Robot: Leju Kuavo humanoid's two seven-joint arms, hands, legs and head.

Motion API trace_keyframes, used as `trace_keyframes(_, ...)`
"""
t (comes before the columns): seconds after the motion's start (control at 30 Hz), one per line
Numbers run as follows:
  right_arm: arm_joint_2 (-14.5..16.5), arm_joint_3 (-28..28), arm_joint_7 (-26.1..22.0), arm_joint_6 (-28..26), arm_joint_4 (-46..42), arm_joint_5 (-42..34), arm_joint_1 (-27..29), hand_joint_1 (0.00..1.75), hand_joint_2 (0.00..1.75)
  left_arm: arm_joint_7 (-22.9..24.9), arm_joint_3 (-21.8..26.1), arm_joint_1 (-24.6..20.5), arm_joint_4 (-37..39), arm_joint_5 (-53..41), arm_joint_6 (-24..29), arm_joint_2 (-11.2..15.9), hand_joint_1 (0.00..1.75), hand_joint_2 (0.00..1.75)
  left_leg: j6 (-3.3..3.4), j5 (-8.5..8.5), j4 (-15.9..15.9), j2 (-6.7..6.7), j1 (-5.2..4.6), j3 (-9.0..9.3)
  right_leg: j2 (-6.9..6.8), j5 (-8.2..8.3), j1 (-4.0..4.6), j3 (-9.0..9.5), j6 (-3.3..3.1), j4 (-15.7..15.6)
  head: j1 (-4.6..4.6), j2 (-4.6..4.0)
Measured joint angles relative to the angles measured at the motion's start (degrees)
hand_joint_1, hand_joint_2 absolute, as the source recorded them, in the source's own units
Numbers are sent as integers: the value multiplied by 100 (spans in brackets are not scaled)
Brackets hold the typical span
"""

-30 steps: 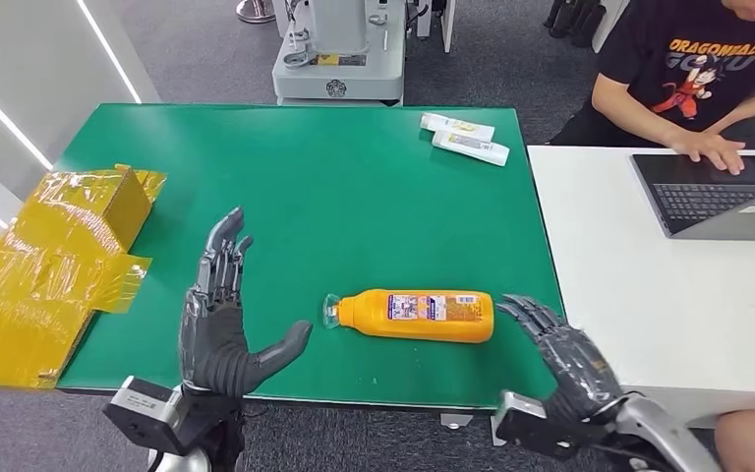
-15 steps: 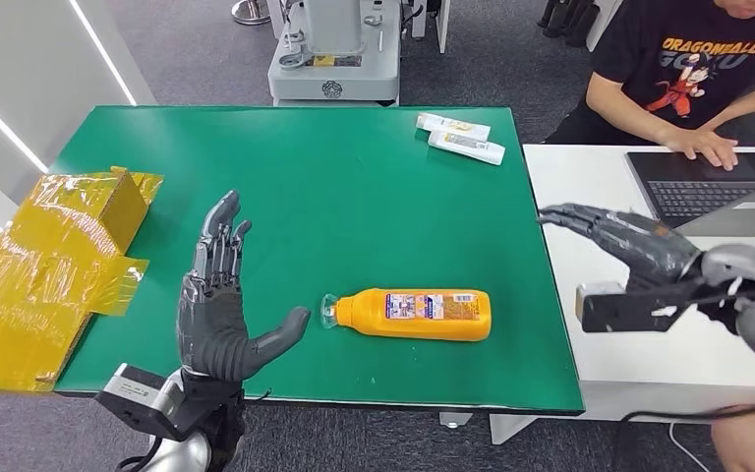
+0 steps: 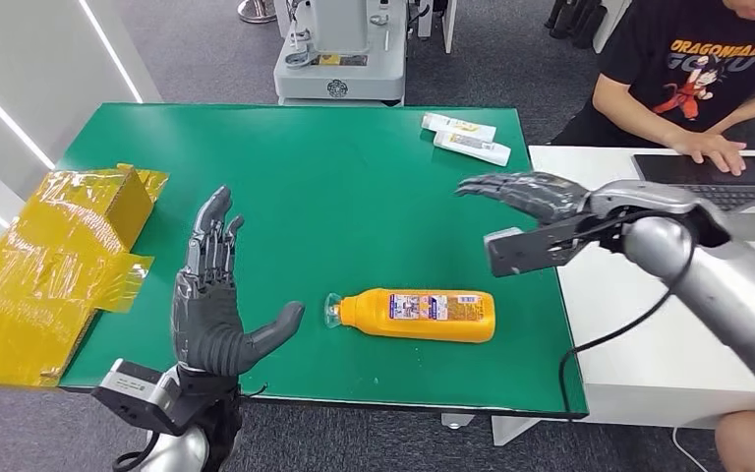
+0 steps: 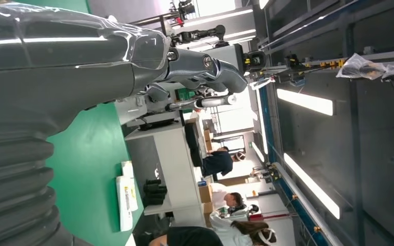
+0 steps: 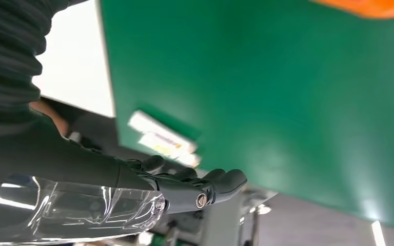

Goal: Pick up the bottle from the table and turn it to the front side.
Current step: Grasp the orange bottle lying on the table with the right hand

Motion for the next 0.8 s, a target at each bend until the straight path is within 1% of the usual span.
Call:
trace_keyframes(0.07,327,240,-72,-76,354,-27,-43,0,175,9,-8,-12,19,9,26,11,0,175,0,2,0,-4,1,0,-4,0,1,0,0,0,0,0)
trace_keyframes(0.23,974,642,-316,-348,1277,-16,-25,0,175,29,-39,-95,107,77,151,19,0,175,0,3,1,-8,1,-2,-7,0,1,0,0,-1,1,0)
trace_keyframes(0.4,1400,846,-462,-468,2007,45,36,0,175,34,-49,-196,219,92,191,17,0,175,1,2,2,-8,0,-4,-6,0,0,0,1,-6,2,0)
trace_keyframes(0.5,1580,905,-519,-553,2374,100,131,0,175,79,-50,-251,264,105,195,16,0,175,2,1,2,-9,0,-4,-6,0,0,0,1,-8,1,0)
trace_keyframes(0.6,1691,925,-579,-631,2670,191,275,0,175,137,-48,-303,296,127,225,15,0,175,2,1,2,-10,-1,-5,-8,0,0,0,1,-9,2,0)
trace_keyframes(0.8,1722,947,-658,-682,3015,360,410,0,175,6,-48,-312,303,262,395,14,0,175,3,1,3,-10,-1,-5,-7,0,0,0,1,-11,2,0)
